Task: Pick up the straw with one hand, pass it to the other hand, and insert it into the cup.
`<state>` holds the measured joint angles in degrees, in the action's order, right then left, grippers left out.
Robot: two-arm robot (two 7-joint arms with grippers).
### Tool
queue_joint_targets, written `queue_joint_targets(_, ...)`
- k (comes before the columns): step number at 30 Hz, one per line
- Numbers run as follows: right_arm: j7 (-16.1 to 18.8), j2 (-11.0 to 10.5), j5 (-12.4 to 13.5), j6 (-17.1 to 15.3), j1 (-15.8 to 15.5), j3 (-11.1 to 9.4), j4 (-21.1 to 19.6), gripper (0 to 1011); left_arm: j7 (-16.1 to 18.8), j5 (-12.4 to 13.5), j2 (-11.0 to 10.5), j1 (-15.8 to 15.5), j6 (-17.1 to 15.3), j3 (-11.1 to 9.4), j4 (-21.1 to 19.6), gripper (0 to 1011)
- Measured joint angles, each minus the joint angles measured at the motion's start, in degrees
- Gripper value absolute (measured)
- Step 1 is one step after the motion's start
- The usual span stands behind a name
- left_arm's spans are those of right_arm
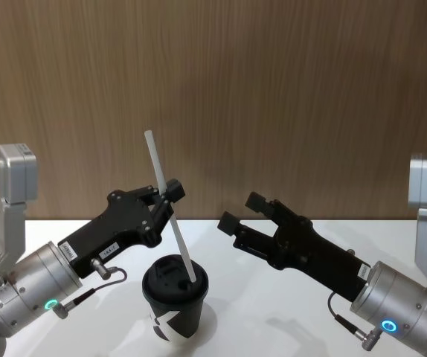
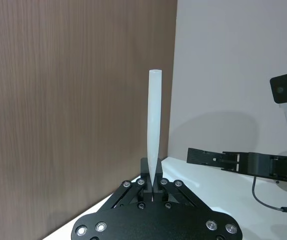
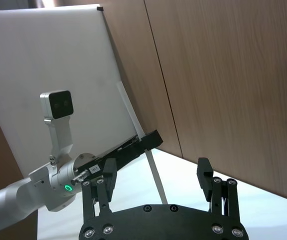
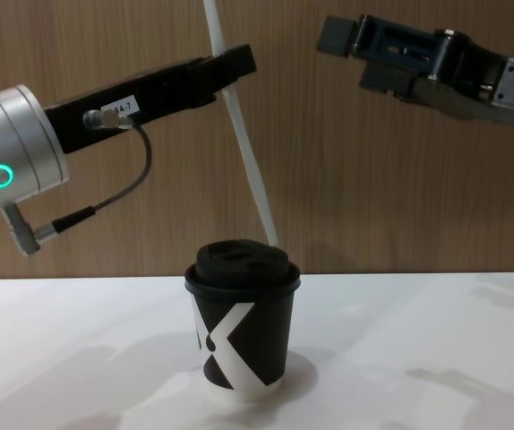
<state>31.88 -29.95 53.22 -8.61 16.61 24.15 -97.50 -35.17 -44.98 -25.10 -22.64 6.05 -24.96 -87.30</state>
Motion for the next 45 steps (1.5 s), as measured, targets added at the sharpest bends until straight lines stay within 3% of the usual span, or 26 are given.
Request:
queue_joint_targets(25, 0.0, -0.1, 0.0, 0.0, -0.1, 0.0, 0.0, 1001, 0.7, 1.4, 0.3, -0.2, -1.0, 0.8, 1.5, 6)
queue_joint_targets(45, 0.0, 0.0, 0.0, 0.0, -0.1, 0.0, 0.0, 1001, -0.1, 2.0, 1.2, -1.4, -1.2, 0.0, 4.1, 5)
